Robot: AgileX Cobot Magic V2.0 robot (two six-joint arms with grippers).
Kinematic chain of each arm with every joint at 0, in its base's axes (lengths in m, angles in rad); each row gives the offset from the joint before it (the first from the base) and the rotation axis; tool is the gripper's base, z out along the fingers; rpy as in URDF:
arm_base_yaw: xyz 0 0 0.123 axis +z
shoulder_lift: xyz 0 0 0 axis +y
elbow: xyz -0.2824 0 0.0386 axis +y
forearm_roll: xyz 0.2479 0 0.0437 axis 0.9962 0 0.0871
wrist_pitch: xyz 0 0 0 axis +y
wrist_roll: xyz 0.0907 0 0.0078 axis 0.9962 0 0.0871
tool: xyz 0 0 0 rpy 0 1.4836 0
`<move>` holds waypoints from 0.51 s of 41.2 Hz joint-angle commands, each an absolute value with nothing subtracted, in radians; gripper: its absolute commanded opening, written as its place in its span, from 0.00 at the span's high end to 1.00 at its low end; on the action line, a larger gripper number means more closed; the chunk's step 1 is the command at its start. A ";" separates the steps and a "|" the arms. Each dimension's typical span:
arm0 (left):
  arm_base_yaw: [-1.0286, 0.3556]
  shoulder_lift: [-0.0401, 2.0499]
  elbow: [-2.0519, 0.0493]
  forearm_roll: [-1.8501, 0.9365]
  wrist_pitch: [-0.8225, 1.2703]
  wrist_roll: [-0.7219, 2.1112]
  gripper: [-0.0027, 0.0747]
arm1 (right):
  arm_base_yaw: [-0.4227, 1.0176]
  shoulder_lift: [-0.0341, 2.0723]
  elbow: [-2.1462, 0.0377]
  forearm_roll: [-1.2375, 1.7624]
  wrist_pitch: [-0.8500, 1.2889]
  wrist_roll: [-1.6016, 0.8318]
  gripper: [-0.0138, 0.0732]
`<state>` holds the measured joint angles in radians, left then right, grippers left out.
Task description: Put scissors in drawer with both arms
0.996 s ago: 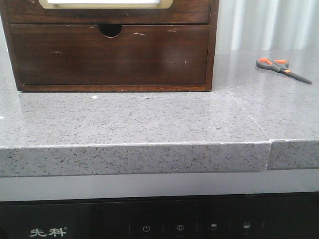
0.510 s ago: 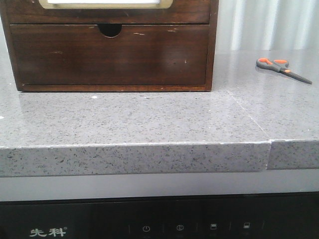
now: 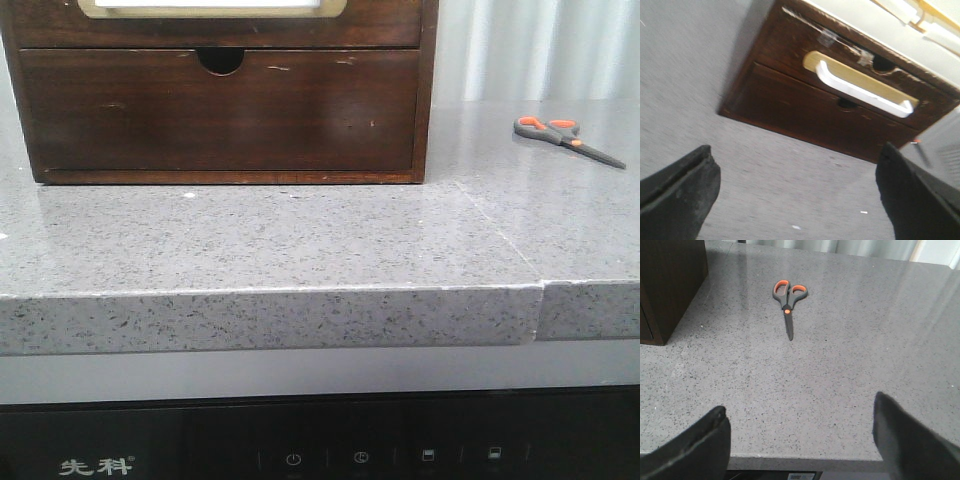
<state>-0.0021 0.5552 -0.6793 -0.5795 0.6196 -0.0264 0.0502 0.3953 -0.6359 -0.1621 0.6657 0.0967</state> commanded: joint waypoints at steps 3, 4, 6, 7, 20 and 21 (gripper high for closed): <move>-0.008 0.658 -0.709 -0.864 0.541 0.072 0.17 | 0.049 0.412 -0.662 -0.179 0.593 0.096 0.15; -0.008 0.676 -0.709 -0.923 0.541 0.109 0.17 | 0.049 0.412 -0.662 -0.179 0.593 0.096 0.15; -0.008 0.709 -0.709 -1.030 0.541 0.181 0.17 | 0.049 0.412 -0.662 -0.179 0.593 0.096 0.15; -0.008 0.726 -0.709 -1.091 0.544 0.212 0.17 | 0.049 0.412 -0.662 -0.179 0.593 0.096 0.15; -0.008 0.915 -0.709 -1.530 0.605 0.573 0.17 | 0.049 0.412 -0.662 -0.179 0.592 0.096 0.15; -0.008 0.932 -0.709 -1.563 0.619 0.600 0.17 | 0.049 0.412 -0.662 -0.179 0.592 0.096 0.15</move>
